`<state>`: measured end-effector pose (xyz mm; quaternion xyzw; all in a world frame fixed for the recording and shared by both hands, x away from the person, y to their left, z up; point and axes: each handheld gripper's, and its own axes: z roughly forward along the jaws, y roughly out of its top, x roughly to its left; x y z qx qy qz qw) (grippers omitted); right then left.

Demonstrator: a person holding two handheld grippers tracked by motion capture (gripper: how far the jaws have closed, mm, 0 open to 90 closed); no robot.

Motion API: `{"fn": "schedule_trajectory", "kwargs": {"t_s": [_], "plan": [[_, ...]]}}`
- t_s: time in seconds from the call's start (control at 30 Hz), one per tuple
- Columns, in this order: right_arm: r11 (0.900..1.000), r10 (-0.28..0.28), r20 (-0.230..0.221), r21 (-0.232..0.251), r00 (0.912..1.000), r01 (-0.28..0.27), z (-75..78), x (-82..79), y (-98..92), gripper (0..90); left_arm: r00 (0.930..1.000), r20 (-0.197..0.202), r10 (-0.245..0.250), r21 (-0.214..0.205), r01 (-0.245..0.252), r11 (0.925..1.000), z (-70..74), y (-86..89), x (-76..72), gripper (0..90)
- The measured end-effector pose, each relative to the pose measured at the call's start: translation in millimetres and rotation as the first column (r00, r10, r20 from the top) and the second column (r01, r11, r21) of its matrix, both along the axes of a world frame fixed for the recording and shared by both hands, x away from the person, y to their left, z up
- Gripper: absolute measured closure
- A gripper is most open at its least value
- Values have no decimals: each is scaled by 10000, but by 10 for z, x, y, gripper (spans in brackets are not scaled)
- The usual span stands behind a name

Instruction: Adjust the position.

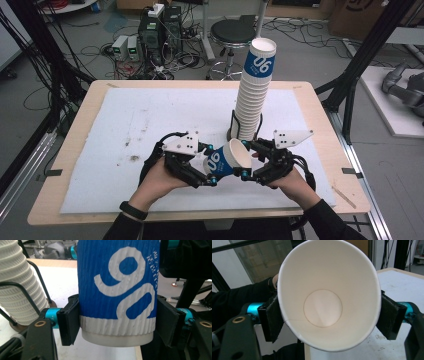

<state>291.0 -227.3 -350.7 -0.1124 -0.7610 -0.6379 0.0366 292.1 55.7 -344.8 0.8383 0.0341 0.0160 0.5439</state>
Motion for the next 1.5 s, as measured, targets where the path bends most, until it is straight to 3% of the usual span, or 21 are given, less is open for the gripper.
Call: {"fn": "schedule_trajectory", "kwargs": {"t_s": [0.23,0.33,0.53,0.63,0.8,0.93,1.03,1.2,1.33,1.5], "plan": [[9984,-19,361,-572,9993,39,6,-25,12,230,9999,99,66,841,-74,9964,3,-69,-30,262],[9966,31,602,-821,9982,19,7,-31,23,231,9998,167,94,1284,-115,9917,-12,-133,-55,245],[9947,94,654,-1028,9978,-26,9,-45,34,231,9999,74,78,1567,-89,9876,-61,-191,-52,243],[9933,135,692,-1155,9975,-55,11,-54,41,231,10000,-39,-76,1542,81,9880,-74,-190,-40,296],[9944,118,706,-1059,9974,-43,12,-54,47,193,9999,-48,-150,1144,155,9933,-91,-170,-28,301],[9991,-19,730,-425,9973,50,44,-52,12,181,9998,-128,-169,245,172,9996,-87,-121,-17,304],[9998,-25,673,-193,9977,38,55,-50,-7,180,9996,-223,-169,-430,159,9989,-75,-82,-12,305],[9993,-73,409,382,9991,57,68,-56,-9,181,9995,-274,-149,-1077,119,9941,-83,-102,-26,305],[9962,17,151,875,9999,-30,69,-67,11,181,9992,-321,-232,-1330,187,9909,-109,-158,-40,305],[9957,21,220,929,9998,-42,75,-83,19,202,9988,-375,-308,-1281,258,9914,-129,-189,-42,304]]}}
